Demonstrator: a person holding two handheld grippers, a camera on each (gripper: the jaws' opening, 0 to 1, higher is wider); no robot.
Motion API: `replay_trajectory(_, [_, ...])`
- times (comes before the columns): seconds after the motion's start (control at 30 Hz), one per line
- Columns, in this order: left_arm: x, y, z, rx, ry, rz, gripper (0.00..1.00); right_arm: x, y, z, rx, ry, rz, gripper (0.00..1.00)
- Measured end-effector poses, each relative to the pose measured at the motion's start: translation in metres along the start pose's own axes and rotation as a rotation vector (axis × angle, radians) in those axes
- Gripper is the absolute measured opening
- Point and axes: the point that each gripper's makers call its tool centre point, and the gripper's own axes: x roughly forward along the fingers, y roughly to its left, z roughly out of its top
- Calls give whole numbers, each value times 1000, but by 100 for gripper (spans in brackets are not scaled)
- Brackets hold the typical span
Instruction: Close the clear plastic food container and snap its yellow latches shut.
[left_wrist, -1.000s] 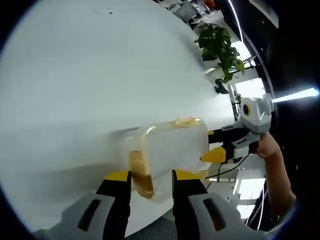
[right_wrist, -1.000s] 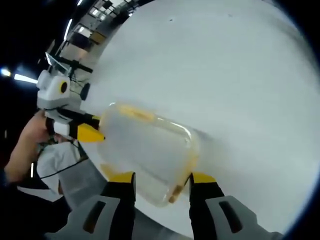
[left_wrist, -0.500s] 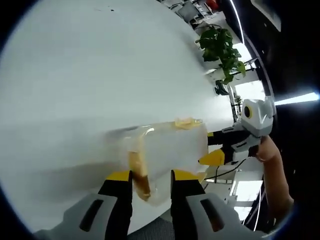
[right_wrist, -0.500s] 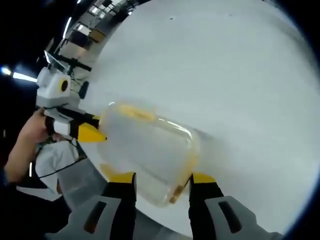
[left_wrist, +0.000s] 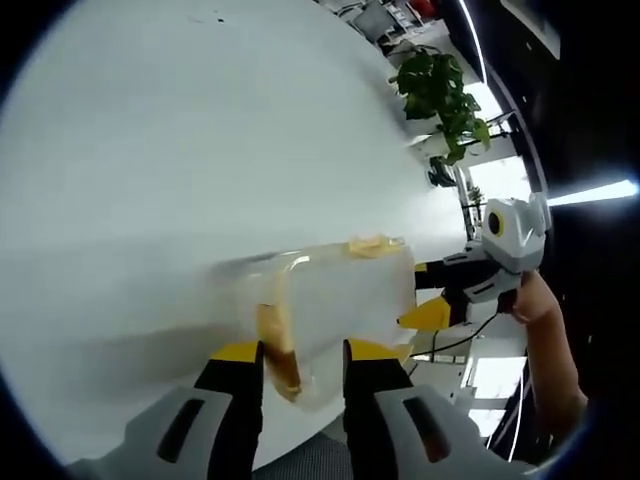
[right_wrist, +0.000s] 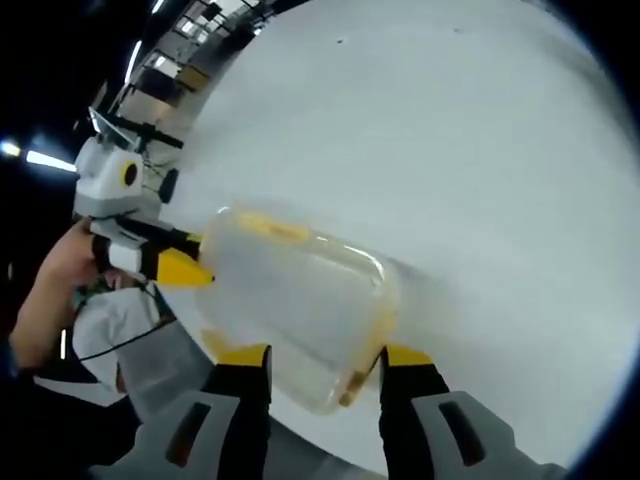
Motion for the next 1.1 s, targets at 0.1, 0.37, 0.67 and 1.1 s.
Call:
replay_trajectory(0.1, [-2, -1, -6, 52, 17, -4, 30, -2, 2, -3, -26, -19, 10, 42])
replay_trajectory(0.37, [-11, 10, -4, 158, -40, 70, 52, -6, -4, -2, -50, -74, 7, 41])
replay_trajectory(0.67, [-22, 8, 8, 214, -69, 74, 50, -26, -3, 6, -91, -117, -16, 43])
replay_trajectory(1.1, [-25, -16, 16, 530, -47, 151, 50, -43, 12, 26, -367, -166, -41, 45])
